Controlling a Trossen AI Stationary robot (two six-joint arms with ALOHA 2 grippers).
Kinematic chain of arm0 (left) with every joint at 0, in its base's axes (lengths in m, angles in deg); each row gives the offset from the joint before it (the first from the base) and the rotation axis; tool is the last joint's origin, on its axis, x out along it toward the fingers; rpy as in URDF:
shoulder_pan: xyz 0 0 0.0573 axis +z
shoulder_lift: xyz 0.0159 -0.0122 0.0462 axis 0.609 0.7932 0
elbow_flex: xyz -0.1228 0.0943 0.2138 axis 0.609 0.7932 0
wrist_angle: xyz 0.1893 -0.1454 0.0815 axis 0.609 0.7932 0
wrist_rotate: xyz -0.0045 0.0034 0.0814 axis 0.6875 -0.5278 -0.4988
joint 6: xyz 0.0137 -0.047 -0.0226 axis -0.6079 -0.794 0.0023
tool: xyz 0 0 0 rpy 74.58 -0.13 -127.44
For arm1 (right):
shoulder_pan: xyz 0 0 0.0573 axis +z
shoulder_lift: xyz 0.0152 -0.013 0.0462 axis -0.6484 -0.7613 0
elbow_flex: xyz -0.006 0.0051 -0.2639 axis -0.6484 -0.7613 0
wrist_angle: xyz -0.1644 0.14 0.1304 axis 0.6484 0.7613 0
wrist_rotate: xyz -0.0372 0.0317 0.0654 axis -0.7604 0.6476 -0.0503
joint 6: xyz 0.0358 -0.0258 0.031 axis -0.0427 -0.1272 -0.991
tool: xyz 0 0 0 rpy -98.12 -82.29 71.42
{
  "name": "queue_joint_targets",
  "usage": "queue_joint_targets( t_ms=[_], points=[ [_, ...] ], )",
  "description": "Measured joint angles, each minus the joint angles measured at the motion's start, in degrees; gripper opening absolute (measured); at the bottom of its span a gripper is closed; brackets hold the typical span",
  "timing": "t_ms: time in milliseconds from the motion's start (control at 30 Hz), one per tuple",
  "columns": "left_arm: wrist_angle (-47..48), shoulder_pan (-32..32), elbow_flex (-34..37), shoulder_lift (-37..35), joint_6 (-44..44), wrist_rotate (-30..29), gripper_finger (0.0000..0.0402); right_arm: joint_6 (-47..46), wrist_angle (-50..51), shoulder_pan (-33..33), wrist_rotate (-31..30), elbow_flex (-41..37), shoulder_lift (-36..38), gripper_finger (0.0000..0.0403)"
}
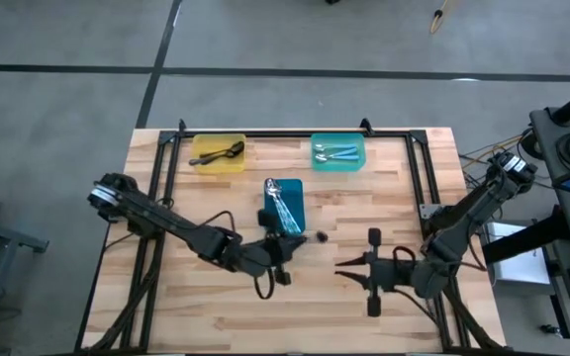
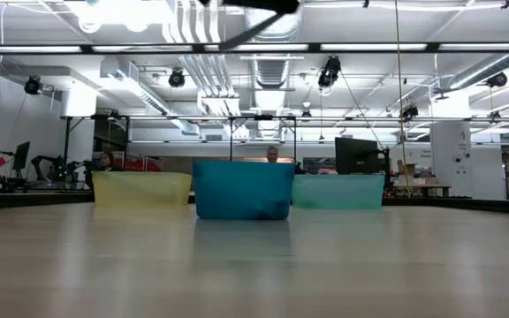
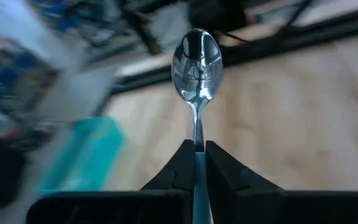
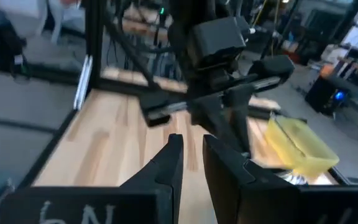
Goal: Sort silverware by color (type)
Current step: Put the light blue spoon into the light blue bin
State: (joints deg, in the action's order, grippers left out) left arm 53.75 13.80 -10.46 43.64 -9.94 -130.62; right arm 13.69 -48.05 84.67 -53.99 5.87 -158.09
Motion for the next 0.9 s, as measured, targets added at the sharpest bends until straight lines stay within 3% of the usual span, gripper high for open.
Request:
queue_joint_targets(
  t_ms=[167,267,467,567,767,900],
  points=[
    [0.0,-1.5,0.0,-2.4,3.0,-15.7,0.0001,2.4,-5.2,-0.2,-9.9,0.0,-0.2,0.0054],
    [0.0,-2.3,0.0,-2.5,2.6,-26.8,0.0001,-1.9,-5.9,-2.0,-15.9,-0.7,-1.0,0.0054],
    [0.4,-2.5,0.0,-2.4,0.8,-29.0,0.0001,-8.1,-9.7,-10.2,-16.1,-3.2,-2.8,0.0054],
    [0.6,-2.4,0.0,-2.4,1.9,-29.3,0.0001,-12.9,-10.3,-14.5,-12.6,-3.3,-2.5,0.0054],
    [0.6,-2.2,0.0,-2.4,3.1,-32.4,0.0001,-21.5,-10.6,-20.7,4.6,-2.1,0.0,0.0086],
    [0.6,-1.5,0.0,-2.4,3.0,-32.7,0.0001,-22.9,-10.5,-23.7,5.8,-1.8,-0.5,0.0139]
  ],
)
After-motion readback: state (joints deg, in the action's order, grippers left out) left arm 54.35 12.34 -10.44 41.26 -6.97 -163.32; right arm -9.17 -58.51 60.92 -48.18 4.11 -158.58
